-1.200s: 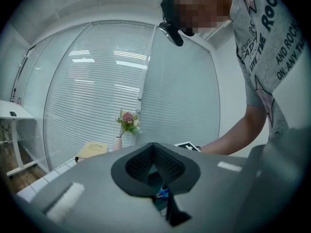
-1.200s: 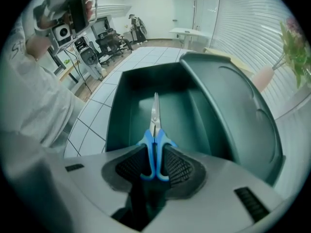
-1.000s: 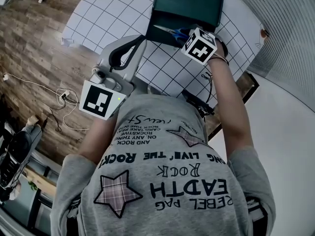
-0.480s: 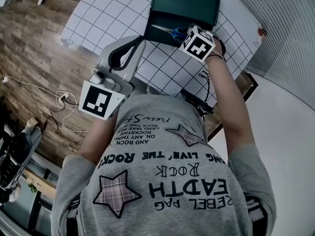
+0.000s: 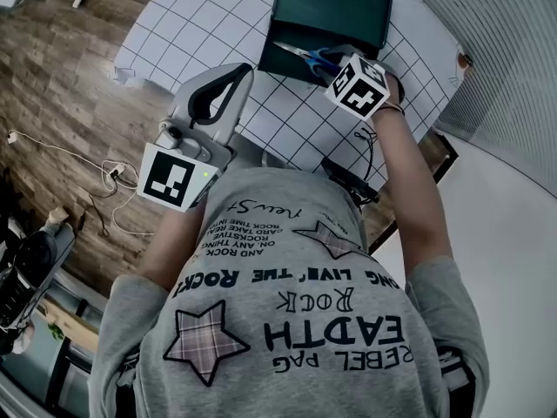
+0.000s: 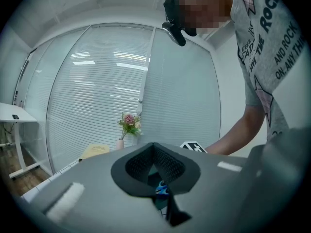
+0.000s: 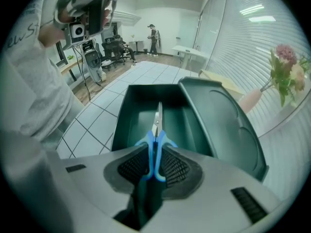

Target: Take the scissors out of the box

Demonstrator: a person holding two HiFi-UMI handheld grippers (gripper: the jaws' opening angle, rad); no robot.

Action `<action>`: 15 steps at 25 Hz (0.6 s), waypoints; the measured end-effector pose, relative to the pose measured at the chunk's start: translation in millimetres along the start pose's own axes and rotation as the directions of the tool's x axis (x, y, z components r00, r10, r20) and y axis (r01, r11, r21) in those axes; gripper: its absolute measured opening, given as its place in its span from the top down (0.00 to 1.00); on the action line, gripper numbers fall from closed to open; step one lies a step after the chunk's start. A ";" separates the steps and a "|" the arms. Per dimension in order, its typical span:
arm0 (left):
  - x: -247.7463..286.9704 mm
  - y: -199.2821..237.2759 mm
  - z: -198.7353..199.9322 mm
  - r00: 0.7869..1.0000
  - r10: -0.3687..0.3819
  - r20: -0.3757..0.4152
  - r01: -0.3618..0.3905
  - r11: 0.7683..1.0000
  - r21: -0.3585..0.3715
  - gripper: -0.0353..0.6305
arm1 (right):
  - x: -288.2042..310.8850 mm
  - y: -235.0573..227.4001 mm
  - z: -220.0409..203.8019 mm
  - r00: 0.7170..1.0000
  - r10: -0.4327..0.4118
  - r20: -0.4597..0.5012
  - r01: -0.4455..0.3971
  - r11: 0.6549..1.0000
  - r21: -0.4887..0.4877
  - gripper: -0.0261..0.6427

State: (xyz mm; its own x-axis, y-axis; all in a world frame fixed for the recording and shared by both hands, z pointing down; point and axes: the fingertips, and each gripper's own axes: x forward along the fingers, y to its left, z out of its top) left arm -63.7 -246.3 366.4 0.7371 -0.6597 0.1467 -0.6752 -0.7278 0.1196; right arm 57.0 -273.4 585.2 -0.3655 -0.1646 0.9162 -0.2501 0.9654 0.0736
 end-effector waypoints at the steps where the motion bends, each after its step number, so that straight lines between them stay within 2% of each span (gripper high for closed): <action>1: -0.3 -0.9 0.2 1.000 -0.001 0.000 0.001 1.000 0.002 0.94 | -2.7 0.0 1.3 1.000 -0.005 0.010 0.005 1.000 -0.004 0.82; 7: -0.7 -5.3 4.0 1.000 -0.007 0.004 0.007 1.000 0.013 0.94 | -17.7 1.5 8.8 0.998 -0.026 0.065 0.026 1.000 -0.010 0.82; 13: -3.1 -7.3 7.6 1.000 -0.002 0.008 0.002 1.000 0.024 0.94 | -32.3 1.5 13.2 0.991 -0.056 0.126 0.052 0.998 0.033 0.82; 15: -4.1 -8.0 8.7 1.000 0.001 0.009 -0.001 1.000 0.027 0.94 | -36.0 1.9 13.8 0.986 -0.059 0.156 0.048 0.996 0.076 0.82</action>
State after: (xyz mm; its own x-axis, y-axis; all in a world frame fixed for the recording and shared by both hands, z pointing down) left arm -61.1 -239.4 356.4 0.7369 -0.6617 0.1381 -0.6748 -0.7321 0.0933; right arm 57.3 -268.5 547.0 -0.4852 -0.2510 0.8376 -0.3344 0.9384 0.0875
